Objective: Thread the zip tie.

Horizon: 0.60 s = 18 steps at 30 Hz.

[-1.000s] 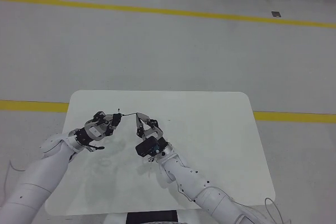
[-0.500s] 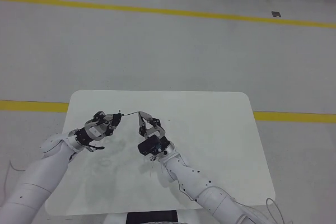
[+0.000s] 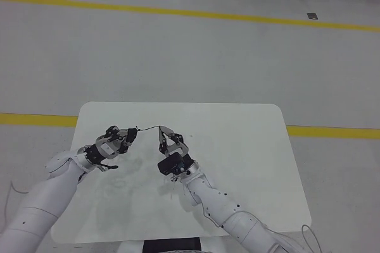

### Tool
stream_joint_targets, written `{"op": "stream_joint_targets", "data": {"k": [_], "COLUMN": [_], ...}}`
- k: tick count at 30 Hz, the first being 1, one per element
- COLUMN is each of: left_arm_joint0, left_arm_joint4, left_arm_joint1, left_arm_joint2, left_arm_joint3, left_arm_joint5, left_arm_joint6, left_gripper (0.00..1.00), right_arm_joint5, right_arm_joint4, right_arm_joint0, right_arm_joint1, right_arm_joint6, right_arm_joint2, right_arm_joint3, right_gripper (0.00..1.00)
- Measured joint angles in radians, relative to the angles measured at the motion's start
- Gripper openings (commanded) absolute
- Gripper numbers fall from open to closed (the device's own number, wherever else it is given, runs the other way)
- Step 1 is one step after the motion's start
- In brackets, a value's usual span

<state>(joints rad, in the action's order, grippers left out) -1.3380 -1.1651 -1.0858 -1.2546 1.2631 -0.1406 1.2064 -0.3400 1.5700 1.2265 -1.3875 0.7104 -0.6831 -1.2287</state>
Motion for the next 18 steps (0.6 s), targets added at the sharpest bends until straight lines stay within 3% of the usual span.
{"op": "stream_joint_targets", "data": {"k": [18], "left_arm_joint0": [0.000], "left_arm_joint4": [0.000], "left_arm_joint1": [0.000], "left_arm_joint2": [0.000], "left_arm_joint3": [0.000], "left_arm_joint5": [0.000], "left_arm_joint6": [0.000], "left_gripper": [0.00], "right_arm_joint5": [0.000], "right_arm_joint4": [0.000], "right_arm_joint0": [0.011], "right_arm_joint1": [-0.001], "right_arm_joint6": [0.005], "right_arm_joint2": [-0.015], "right_arm_joint3": [-0.003], "right_gripper": [0.00]}}
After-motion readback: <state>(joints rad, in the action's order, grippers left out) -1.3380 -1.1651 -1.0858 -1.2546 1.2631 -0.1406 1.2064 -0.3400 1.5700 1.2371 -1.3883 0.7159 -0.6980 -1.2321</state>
